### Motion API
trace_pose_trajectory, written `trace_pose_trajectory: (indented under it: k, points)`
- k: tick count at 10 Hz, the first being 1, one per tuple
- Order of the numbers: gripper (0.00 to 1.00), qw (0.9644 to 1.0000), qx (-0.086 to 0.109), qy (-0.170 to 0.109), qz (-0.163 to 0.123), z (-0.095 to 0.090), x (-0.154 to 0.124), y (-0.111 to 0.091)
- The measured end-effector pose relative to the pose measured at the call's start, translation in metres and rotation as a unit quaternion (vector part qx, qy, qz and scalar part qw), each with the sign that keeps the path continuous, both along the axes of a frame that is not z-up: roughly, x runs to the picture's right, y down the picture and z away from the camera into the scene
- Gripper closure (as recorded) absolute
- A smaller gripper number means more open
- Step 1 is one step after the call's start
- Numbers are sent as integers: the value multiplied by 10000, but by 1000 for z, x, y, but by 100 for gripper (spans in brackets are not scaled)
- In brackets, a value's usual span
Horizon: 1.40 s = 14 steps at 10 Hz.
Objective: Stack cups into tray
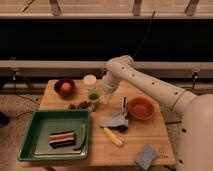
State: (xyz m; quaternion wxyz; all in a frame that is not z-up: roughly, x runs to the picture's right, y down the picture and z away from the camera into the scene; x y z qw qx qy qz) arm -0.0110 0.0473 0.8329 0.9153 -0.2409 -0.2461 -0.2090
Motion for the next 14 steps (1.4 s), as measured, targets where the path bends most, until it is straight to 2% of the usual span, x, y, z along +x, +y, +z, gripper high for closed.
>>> trace_pose_trajectory:
  k: [5,11,14]
  points:
    - [20,9993,-80,-288,230,-13,13,2]
    - [20,9993,-85,-307,207,-14,10,2]
    - [20,9987,-89,-491,95,-14,4,10]
